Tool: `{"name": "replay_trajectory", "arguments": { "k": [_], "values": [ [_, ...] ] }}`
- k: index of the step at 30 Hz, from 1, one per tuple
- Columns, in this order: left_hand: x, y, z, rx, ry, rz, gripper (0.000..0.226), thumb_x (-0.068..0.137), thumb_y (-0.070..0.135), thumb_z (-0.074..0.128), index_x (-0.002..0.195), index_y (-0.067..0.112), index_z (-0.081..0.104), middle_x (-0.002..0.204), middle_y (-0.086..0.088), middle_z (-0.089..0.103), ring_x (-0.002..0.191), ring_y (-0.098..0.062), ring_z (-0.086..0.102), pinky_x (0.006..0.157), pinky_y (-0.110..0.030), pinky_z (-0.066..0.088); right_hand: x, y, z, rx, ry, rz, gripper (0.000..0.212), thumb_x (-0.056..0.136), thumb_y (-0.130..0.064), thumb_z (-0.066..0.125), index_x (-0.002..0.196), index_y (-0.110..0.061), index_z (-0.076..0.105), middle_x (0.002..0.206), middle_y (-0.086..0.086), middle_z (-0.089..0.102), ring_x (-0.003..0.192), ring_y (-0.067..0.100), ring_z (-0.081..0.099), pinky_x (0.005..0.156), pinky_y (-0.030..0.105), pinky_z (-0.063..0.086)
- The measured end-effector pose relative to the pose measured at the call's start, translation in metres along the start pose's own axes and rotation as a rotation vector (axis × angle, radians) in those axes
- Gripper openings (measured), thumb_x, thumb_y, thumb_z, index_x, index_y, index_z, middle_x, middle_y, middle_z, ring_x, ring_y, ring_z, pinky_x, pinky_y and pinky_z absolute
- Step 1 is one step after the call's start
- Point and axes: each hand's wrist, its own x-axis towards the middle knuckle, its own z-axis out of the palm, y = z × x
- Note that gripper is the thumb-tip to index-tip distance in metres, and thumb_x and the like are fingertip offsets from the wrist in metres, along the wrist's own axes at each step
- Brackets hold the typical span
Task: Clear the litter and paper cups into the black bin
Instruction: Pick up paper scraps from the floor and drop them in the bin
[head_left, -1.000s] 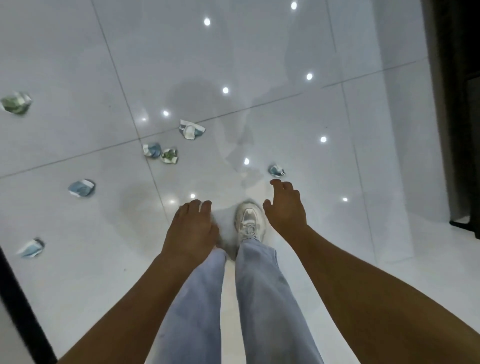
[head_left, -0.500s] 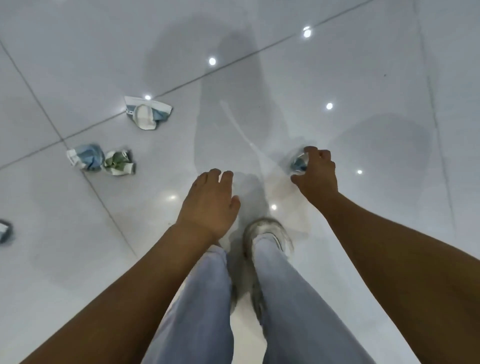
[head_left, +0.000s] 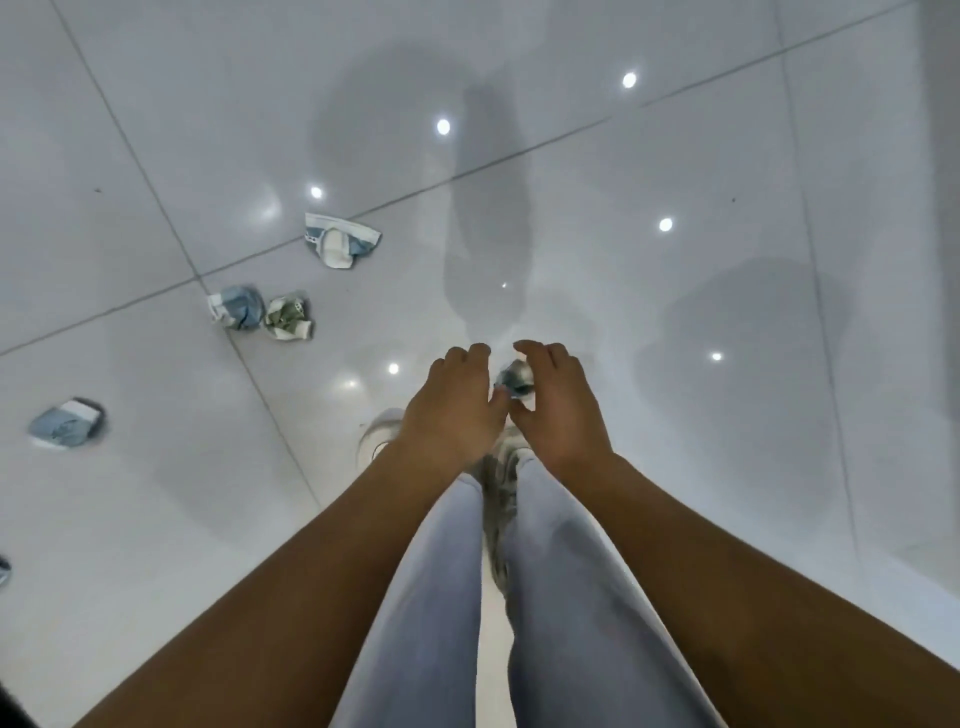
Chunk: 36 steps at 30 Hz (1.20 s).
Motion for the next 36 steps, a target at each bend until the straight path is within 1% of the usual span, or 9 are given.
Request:
{"name": "replay_trajectory", "arguments": {
  "k": [4, 12, 15, 17, 21, 24, 27, 31, 36],
  "values": [
    [-0.044, 0.015, -0.033, -0.158, -0.033, -0.060, 0.046, 0.097, 0.026, 0.044, 0.141, 0.013, 0.036, 0.136, -0.010, 0.047, 0.120, -0.024, 0.050, 0.091, -0.030, 0.040, -0.043, -0.051, -0.028, -0.011, -0.076, -0.079, 0.062, 0.089, -0.015, 0.063, 0.145, -0.017, 0.036, 0.133, 0.003, 0.048, 0.123, 0.019, 0.044, 0.094, 0.031, 0.047],
    [-0.119, 0.034, -0.106, -0.489, -0.059, -0.095, 0.038, 0.092, 0.018, 0.054, 0.130, 0.019, 0.048, 0.114, -0.002, 0.063, 0.092, -0.013, 0.061, 0.075, -0.018, 0.049, -0.097, -0.132, -0.090, 0.039, -0.128, -0.128, 0.075, 0.088, -0.010, 0.063, 0.151, -0.014, 0.022, 0.140, 0.003, 0.043, 0.128, 0.017, 0.041, 0.101, 0.027, 0.042],
    [-0.140, 0.035, -0.129, -0.587, -0.079, -0.107, 0.048, 0.086, 0.008, 0.059, 0.131, 0.020, 0.048, 0.113, -0.002, 0.061, 0.097, -0.016, 0.060, 0.082, -0.024, 0.051, -0.108, -0.157, -0.107, 0.052, -0.141, -0.126, 0.076, 0.089, -0.010, 0.062, 0.152, -0.016, 0.020, 0.143, 0.003, 0.040, 0.132, 0.016, 0.039, 0.102, 0.026, 0.040],
    [-0.151, 0.033, -0.142, -0.634, -0.085, -0.089, 0.058, 0.081, 0.001, 0.062, 0.132, 0.021, 0.046, 0.107, 0.003, 0.058, 0.092, -0.011, 0.057, 0.075, -0.017, 0.049, -0.115, -0.173, -0.113, 0.061, -0.135, -0.135, 0.074, 0.090, -0.012, 0.061, 0.151, -0.017, 0.020, 0.142, 0.002, 0.041, 0.131, 0.015, 0.040, 0.101, 0.022, 0.038],
    [-0.161, 0.014, -0.158, -0.632, -0.028, -0.053, 0.062, 0.077, -0.003, 0.065, 0.132, 0.020, 0.047, 0.103, 0.009, 0.057, 0.086, -0.003, 0.054, 0.067, -0.006, 0.046, -0.119, -0.201, -0.106, 0.052, -0.161, -0.188, 0.074, 0.089, -0.013, 0.064, 0.150, -0.019, 0.023, 0.142, -0.001, 0.043, 0.129, 0.012, 0.043, 0.097, 0.012, 0.033],
    [-0.163, -0.010, -0.165, -0.614, 0.046, -0.075, 0.047, 0.083, 0.005, 0.065, 0.126, 0.019, 0.053, 0.098, 0.012, 0.056, 0.079, 0.002, 0.053, 0.062, 0.002, 0.040, -0.119, -0.219, -0.089, 0.028, -0.165, -0.209, 0.077, 0.086, -0.012, 0.069, 0.150, -0.019, 0.026, 0.142, -0.003, 0.044, 0.129, 0.012, 0.045, 0.096, 0.010, 0.032],
    [-0.167, -0.045, -0.174, -0.533, 0.128, -0.091, 0.032, 0.090, 0.016, 0.061, 0.121, 0.017, 0.057, 0.107, 0.003, 0.063, 0.086, -0.007, 0.055, 0.069, -0.006, 0.036, -0.116, -0.237, -0.066, -0.025, -0.164, -0.228, 0.077, 0.085, -0.017, 0.070, 0.149, -0.018, 0.028, 0.142, -0.001, 0.045, 0.128, 0.015, 0.046, 0.098, 0.014, 0.033],
    [-0.180, -0.100, -0.193, -0.403, 0.136, -0.141, 0.032, 0.092, 0.020, 0.059, 0.123, 0.013, 0.056, 0.120, -0.006, 0.061, 0.106, -0.020, 0.057, 0.088, -0.020, 0.039, -0.110, -0.265, -0.038, -0.165, -0.185, -0.203, 0.073, 0.089, -0.022, 0.066, 0.149, -0.021, 0.025, 0.145, 0.000, 0.040, 0.129, 0.017, 0.043, 0.102, 0.026, 0.039],
    [-0.205, -0.168, -0.227, -0.291, 0.101, -0.169, 0.028, 0.091, 0.017, 0.057, 0.119, 0.010, 0.057, 0.114, -0.007, 0.059, 0.105, -0.023, 0.057, 0.083, -0.021, 0.038, -0.102, -0.307, -0.019, -0.264, -0.192, -0.147, 0.065, 0.088, -0.016, 0.062, 0.146, -0.017, 0.031, 0.137, 0.005, 0.044, 0.120, 0.020, 0.047, 0.093, 0.028, 0.045]
  ]
}}
